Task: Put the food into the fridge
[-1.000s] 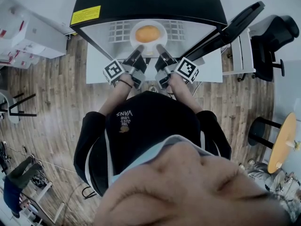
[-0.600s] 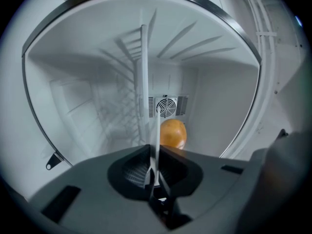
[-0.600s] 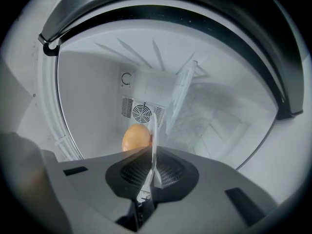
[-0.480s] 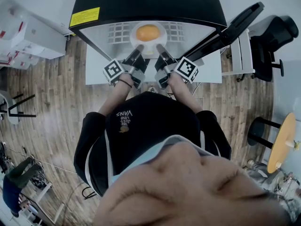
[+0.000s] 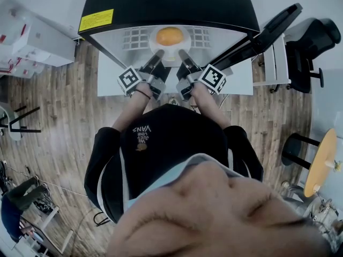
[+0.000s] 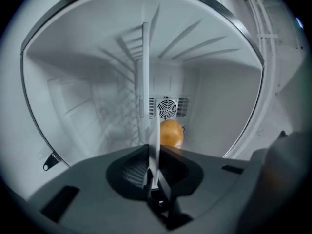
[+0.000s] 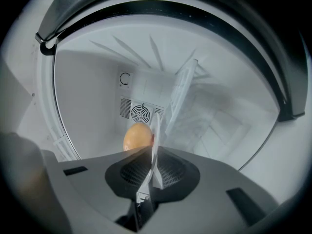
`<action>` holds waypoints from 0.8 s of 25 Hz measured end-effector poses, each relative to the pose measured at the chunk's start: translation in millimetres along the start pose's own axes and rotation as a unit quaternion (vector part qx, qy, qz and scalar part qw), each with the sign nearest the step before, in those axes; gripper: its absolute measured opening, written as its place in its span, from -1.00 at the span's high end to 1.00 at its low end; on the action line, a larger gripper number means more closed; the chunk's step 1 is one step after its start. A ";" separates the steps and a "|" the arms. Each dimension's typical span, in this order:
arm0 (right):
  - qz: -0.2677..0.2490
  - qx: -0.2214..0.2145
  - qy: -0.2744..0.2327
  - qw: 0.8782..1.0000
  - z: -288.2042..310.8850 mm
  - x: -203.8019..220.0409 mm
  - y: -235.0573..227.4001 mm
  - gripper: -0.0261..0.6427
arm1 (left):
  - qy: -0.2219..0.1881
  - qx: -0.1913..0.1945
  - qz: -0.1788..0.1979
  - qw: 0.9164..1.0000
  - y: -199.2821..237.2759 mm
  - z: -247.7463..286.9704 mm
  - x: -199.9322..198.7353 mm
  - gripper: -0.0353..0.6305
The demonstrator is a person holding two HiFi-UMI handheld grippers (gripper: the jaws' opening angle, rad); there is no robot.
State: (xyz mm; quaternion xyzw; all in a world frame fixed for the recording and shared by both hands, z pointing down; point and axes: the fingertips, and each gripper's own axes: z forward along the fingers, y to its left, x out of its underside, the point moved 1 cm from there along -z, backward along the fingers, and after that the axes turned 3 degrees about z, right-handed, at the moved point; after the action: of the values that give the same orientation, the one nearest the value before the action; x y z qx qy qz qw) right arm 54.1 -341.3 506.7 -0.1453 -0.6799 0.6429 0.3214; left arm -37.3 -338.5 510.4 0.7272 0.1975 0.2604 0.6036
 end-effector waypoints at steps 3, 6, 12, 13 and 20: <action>-0.005 -0.002 0.000 1.000 0.3 0.2 1.3 0.84 | -0.001 0.000 0.001 1.000 -0.5 -0.9 -0.8 0.80; -0.007 -0.003 -0.001 1.000 0.1 -0.9 2.0 0.82 | -0.002 0.002 0.000 1.000 -1.4 0.1 -0.6 0.78; -0.009 -0.003 -0.002 1.000 1.3 -1.7 1.9 0.79 | -0.001 0.002 0.007 1.000 -0.7 0.1 -3.1 0.67; -0.010 -0.001 -0.002 1.000 1.5 -2.1 1.3 0.78 | -0.001 0.003 0.008 1.000 -1.1 0.4 -3.7 0.66; -0.014 -0.005 0.000 1.000 5.2 -5.8 3.7 0.76 | -0.005 0.008 -0.002 1.000 -6.4 4.8 -5.1 0.65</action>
State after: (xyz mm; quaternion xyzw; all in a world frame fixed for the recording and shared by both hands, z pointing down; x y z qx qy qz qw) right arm 54.4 -348.4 501.8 -0.1370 -0.6853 0.6348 0.3296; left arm -38.2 -344.1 502.8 0.7327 0.1978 0.2539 0.5996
